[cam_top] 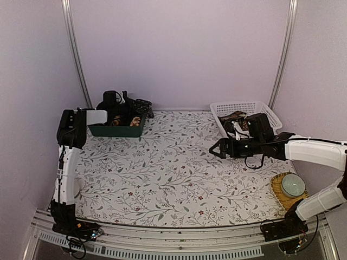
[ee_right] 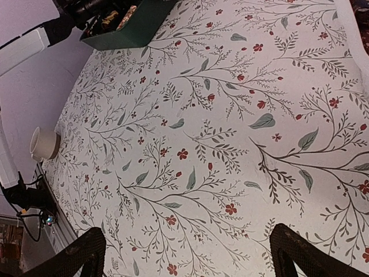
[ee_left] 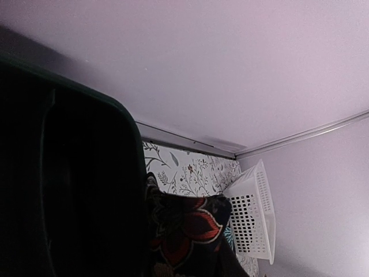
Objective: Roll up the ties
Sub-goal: Move the storage box to the center of the board.
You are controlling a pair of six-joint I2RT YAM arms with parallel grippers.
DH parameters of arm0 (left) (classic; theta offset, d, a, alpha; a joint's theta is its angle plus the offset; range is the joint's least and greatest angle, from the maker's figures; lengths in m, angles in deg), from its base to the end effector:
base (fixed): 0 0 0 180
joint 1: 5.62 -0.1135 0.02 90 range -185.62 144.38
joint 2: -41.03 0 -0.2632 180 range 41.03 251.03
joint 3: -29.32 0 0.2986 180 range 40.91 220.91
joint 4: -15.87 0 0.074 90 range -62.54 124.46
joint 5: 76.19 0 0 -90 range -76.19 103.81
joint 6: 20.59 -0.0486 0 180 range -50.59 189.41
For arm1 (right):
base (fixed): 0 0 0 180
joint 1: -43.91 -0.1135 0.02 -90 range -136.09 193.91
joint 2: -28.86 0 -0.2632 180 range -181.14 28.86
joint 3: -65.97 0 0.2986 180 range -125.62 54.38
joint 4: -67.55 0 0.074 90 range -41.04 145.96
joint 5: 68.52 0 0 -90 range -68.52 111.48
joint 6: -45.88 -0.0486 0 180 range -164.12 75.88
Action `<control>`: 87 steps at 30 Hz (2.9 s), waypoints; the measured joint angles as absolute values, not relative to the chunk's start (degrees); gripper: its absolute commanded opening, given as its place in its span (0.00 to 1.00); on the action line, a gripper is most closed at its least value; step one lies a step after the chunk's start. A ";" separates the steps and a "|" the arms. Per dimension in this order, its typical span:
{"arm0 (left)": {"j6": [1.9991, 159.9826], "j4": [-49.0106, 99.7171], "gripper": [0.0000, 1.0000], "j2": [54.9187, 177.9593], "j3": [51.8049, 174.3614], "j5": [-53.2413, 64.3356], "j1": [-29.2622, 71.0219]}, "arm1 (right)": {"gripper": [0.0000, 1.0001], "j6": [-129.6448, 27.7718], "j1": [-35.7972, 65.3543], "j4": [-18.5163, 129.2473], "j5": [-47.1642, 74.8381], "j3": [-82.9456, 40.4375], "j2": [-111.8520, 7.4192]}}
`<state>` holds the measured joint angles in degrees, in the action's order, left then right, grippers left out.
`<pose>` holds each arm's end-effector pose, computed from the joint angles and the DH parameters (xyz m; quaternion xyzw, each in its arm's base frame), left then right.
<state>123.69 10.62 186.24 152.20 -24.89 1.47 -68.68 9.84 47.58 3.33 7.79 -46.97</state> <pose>0.6109 -0.1066 0.1173 -0.1233 0.7742 -0.5153 0.3462 0.2693 0.2004 0.2048 -0.1428 0.8773 0.3368 0.3107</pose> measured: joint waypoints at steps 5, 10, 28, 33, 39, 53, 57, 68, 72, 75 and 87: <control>118.91 16.08 0.00 186.00 154.58 -22.86 1.34 | 1.00 -68.68 9.84 47.91 3.28 7.79 -47.38; 113.99 22.88 0.00 186.00 157.99 -19.64 1.67 | 1.00 -68.70 9.84 48.06 3.15 7.77 -48.00; 107.21 26.57 0.00 184.05 157.03 -11.51 2.02 | 1.00 -68.63 9.84 48.32 2.87 7.77 -48.08; 111.69 16.98 0.00 180.25 146.25 -13.87 1.58 | 1.00 -68.57 9.84 48.30 2.89 7.77 -48.08; 119.17 2.88 0.00 174.04 130.04 -16.12 2.02 | 1.00 -68.44 9.84 48.23 2.93 7.77 -48.08; 129.83 -13.05 0.00 172.54 119.44 -17.39 9.41 | 1.00 -68.04 9.84 46.66 4.11 7.77 -47.97; 132.28 -16.29 0.00 173.08 118.45 -18.29 12.62 | 1.00 -68.00 9.84 46.09 4.33 7.77 -47.80; 138.75 -18.26 0.00 166.85 108.75 -11.25 26.17 | 1.00 -67.34 9.84 43.84 6.04 7.77 -44.13; 140.24 -18.15 0.00 164.23 105.25 -10.27 32.33 | 1.00 -67.06 9.86 42.35 7.00 7.77 -42.18; 140.83 -17.89 0.00 162.07 102.65 -10.99 36.42 | 1.00 -66.73 9.97 41.17 7.92 7.77 -40.35; 127.91 6.27 0.00 164.27 130.69 -20.89 35.96 | 1.00 -66.08 10.23 40.23 8.31 7.70 -38.88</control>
